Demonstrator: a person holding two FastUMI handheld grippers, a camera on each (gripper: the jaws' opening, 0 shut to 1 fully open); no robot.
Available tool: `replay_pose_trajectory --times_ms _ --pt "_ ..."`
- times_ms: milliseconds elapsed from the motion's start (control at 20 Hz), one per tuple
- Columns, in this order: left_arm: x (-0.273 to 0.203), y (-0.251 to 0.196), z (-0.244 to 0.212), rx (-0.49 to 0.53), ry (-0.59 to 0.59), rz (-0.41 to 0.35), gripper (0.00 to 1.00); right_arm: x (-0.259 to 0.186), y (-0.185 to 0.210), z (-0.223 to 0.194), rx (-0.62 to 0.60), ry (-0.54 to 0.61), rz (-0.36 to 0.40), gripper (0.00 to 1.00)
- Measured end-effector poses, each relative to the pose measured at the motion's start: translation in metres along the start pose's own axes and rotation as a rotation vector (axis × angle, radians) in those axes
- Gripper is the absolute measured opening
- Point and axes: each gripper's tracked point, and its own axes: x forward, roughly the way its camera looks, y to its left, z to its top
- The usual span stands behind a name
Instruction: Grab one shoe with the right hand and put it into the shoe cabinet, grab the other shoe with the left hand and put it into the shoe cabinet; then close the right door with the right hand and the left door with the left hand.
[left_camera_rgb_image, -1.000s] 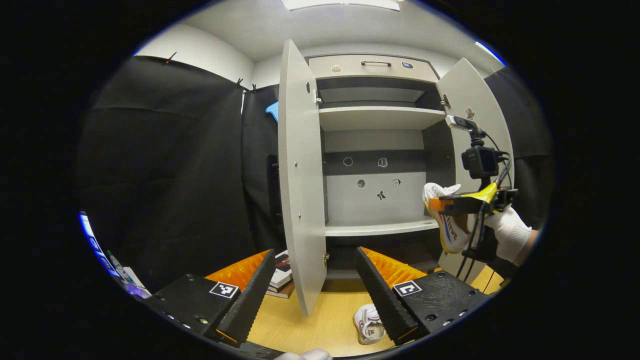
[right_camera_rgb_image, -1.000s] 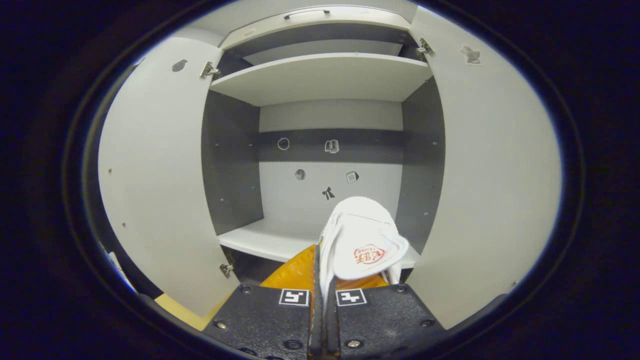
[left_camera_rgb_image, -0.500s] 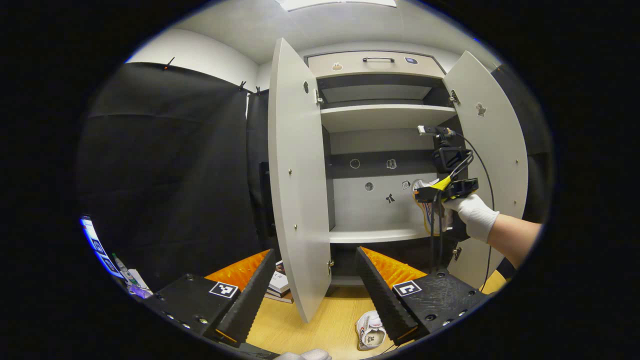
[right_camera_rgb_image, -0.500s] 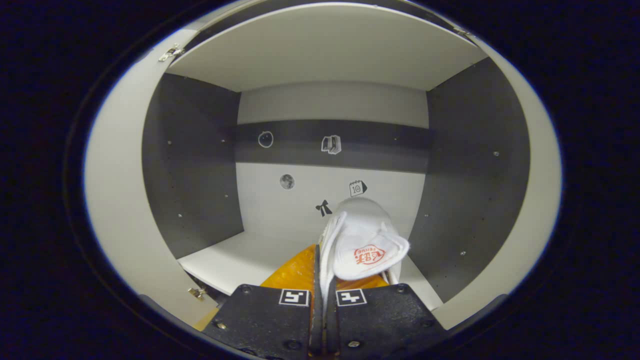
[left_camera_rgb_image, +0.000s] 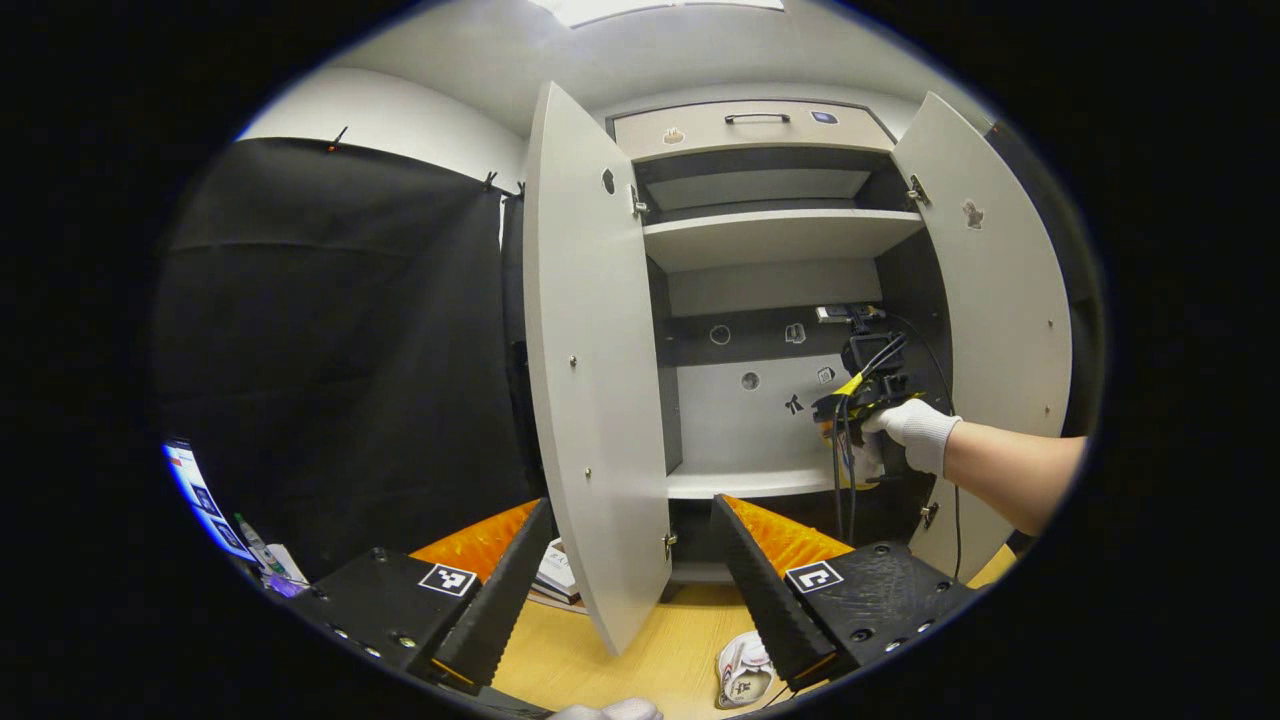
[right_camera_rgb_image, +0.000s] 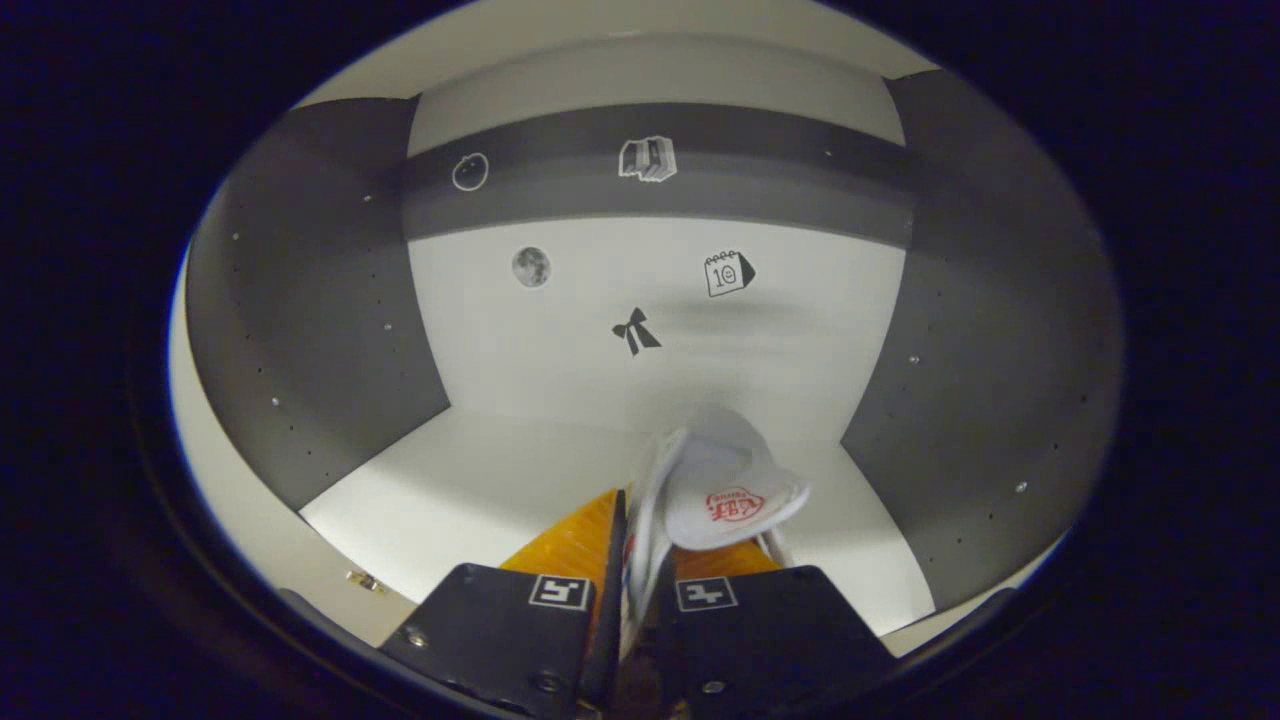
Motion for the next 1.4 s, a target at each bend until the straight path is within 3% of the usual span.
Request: replay_pose_trajectory --times_ms 100,150,250,300,500,550,600,700,900,1000,1200,1400 --pt "-0.001 0.000 -0.001 -0.005 -0.002 -0.004 0.96 0.002 0.005 -0.010 0.007 0.053 0.028 0.29" --pt "0.000 0.000 -0.001 -0.007 0.000 -0.006 1.00 0.001 0.012 -0.009 0.004 0.058 0.064 0.30" --pt "0.000 -0.002 -0.002 -0.010 0.002 -0.013 0.96 -0.002 0.012 -0.004 -0.026 0.049 0.049 0.31" --pt "0.000 -0.002 -0.001 -0.010 -0.002 -0.015 1.00 -0.005 0.015 -0.002 -0.032 0.040 0.051 0.31" --pt "0.000 0.000 0.002 -0.008 -0.009 -0.020 0.96 -0.022 0.014 0.007 0.006 -0.015 0.035 0.61" --pt "-0.001 0.001 0.004 -0.006 -0.014 -0.021 0.96 -0.030 0.013 0.010 0.011 -0.043 0.030 0.60" --pt "-0.001 0.001 0.004 -0.003 -0.016 -0.024 0.96 -0.039 0.009 0.013 0.009 -0.072 0.014 0.70" --pt "-0.003 0.005 0.003 0.000 -0.017 -0.030 0.96 -0.064 0.000 0.021 0.007 -0.149 -0.025 0.82" --pt "-0.004 0.011 -0.007 0.013 -0.006 -0.054 1.00 -0.139 -0.006 0.022 0.022 -0.303 -0.032 0.86" --pt "-0.006 0.010 -0.009 0.015 -0.005 -0.080 0.96 -0.181 -0.013 0.015 0.027 -0.371 -0.046 1.00" --pt "-0.009 0.000 -0.022 0.020 0.002 -0.163 1.00 -0.258 -0.023 -0.024 0.046 -0.435 -0.062 1.00" --pt "-0.012 -0.021 -0.055 0.024 0.029 -0.264 0.96 -0.316 -0.037 -0.073 0.061 -0.449 -0.119 1.00"
